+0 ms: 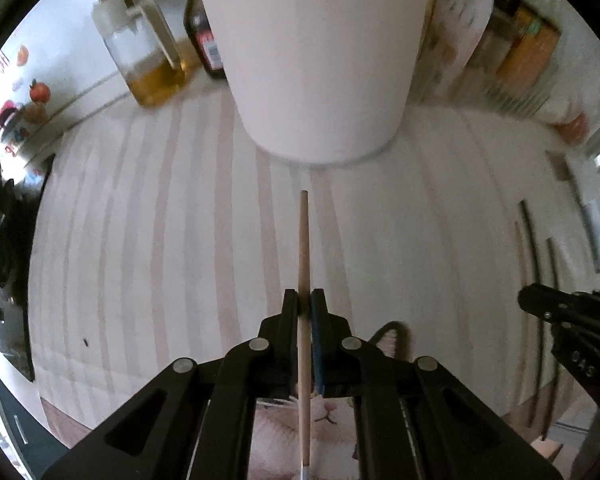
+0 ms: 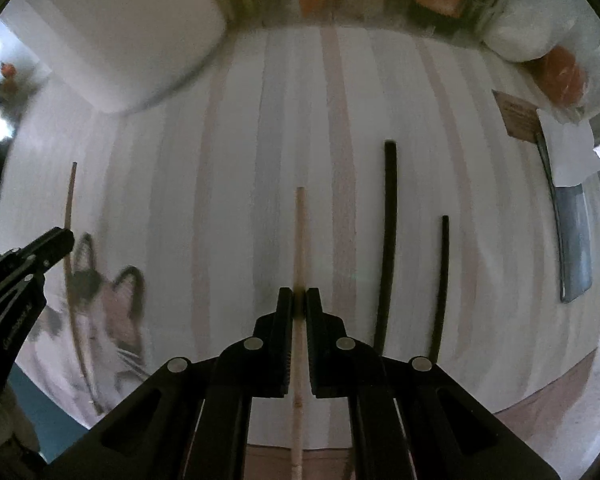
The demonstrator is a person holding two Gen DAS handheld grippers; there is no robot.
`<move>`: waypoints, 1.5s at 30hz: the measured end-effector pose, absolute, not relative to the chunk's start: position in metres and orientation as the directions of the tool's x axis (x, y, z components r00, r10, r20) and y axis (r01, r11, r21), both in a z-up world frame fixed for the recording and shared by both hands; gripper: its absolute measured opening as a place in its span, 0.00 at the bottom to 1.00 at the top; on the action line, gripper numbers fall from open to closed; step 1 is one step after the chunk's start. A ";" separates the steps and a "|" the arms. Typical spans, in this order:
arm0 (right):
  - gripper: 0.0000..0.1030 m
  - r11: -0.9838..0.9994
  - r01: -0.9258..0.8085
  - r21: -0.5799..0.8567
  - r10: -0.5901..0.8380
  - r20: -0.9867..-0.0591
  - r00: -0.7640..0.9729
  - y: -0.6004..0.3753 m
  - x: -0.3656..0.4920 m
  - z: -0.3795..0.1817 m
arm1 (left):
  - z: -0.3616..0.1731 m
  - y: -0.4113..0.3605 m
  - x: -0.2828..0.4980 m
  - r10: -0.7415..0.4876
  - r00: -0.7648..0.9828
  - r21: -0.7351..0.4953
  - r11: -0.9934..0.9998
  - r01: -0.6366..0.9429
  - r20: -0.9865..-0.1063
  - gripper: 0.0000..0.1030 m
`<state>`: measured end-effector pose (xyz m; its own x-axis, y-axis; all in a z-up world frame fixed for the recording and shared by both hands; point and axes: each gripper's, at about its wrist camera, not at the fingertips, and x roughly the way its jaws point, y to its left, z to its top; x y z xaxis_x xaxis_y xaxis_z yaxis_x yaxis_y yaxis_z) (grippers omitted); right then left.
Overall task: Organize utensils
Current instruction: 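Lift both light chopsticks and carry them over the holder, then open the left tool into the holder while the right tool lowers its chopstick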
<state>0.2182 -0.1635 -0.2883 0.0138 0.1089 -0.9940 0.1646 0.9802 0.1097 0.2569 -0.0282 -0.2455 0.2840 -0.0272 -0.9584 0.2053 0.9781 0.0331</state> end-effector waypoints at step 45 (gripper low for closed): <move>0.06 0.946 0.045 0.322 0.144 -0.539 0.830 -0.155 0.463 0.001 | 0.034 -0.015 0.434 -0.190 0.741 -0.102 0.981 0.163 -0.644 0.01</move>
<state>0.4631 -0.1552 0.0007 0.8299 0.1437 -0.5391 0.0453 0.9457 0.3217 0.4340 -0.0153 0.0342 0.7414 -0.1898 -0.6436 0.1631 0.9814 -0.1016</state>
